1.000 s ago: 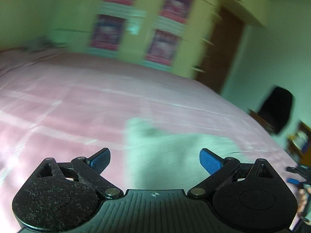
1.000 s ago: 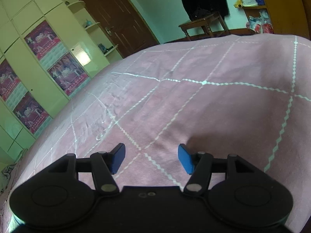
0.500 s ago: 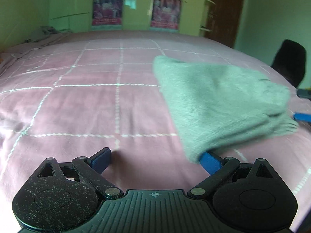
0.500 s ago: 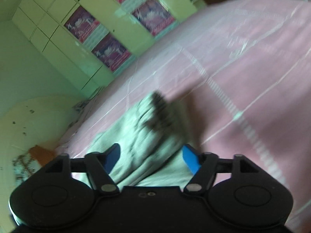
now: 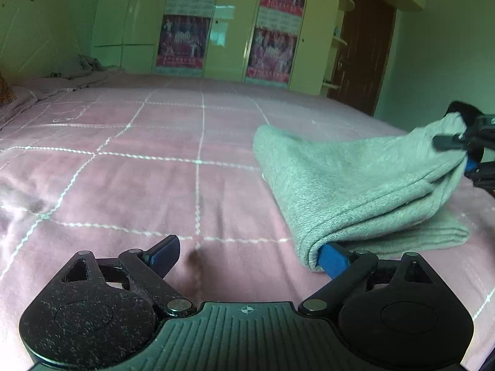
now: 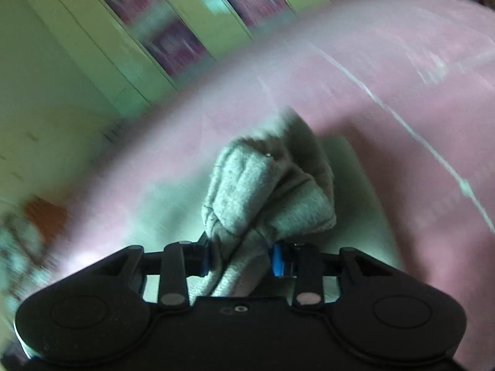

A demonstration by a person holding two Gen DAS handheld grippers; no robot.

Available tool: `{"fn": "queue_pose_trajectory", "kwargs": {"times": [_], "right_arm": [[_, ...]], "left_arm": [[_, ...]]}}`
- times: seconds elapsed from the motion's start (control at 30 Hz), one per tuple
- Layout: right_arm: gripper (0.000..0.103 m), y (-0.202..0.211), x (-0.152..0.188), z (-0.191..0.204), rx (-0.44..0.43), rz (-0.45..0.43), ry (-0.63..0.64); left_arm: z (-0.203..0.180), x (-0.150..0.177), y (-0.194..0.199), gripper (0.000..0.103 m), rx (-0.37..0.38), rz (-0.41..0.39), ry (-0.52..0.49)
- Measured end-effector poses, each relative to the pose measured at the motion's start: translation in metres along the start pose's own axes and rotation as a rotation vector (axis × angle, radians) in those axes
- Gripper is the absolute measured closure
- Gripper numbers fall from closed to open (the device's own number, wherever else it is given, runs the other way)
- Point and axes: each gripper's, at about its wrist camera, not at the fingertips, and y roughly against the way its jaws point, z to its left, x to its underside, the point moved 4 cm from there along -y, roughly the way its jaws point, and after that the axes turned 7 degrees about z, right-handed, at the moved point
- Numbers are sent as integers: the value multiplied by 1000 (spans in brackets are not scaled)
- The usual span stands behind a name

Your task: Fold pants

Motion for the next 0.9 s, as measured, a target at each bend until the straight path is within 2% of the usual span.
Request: {"fn": "queue_pose_trajectory", "kwargs": {"times": [0.07,0.17,0.2,0.27,0.3,0.33,0.43,0.47,0.6,0.67,0.73,0.77,0.83,0.9], "right_arm": [[68,22,-3,15,-71,-84,38],[68,39,5,6,-95,-141,19],[68,34,12,-7,-64,-127,-9],[69,13,29,-46,46,-37,-127],[68,6,38,-62,49,-3,-193],[68,7,42,-68,17,-15,-205],[65,9,37,-57,26,-2,-142],[66,12,33,-52,8,-20,-134],[66,21,22,-39,-169,-84,-170],[67,19,29,-55,-192,-88,-255],[72,5,46,-94,-200,-62,-492],[72,4,51,-106,-245,-76,-559],[67,7,47,-96,-199,-70,-487],[62,11,40,-84,-146,-49,-423]], "left_arm": [[2,2,-3,9,22,17,22],[-1,2,-7,9,17,24,13],[-3,3,-9,9,23,33,10],[-7,5,-11,9,8,41,-7],[-7,5,-11,9,0,43,-8],[-5,5,-11,9,1,46,-1],[-5,4,-11,9,-6,42,2],[-4,4,-11,9,-10,40,5],[-2,4,-12,9,-3,39,20],[-7,6,-13,9,4,43,-8],[-12,7,-14,9,-16,42,-42],[-13,8,-14,9,-23,46,-46],[-11,7,-14,9,-22,60,-35],[-11,7,-6,9,-38,112,-54]]}}
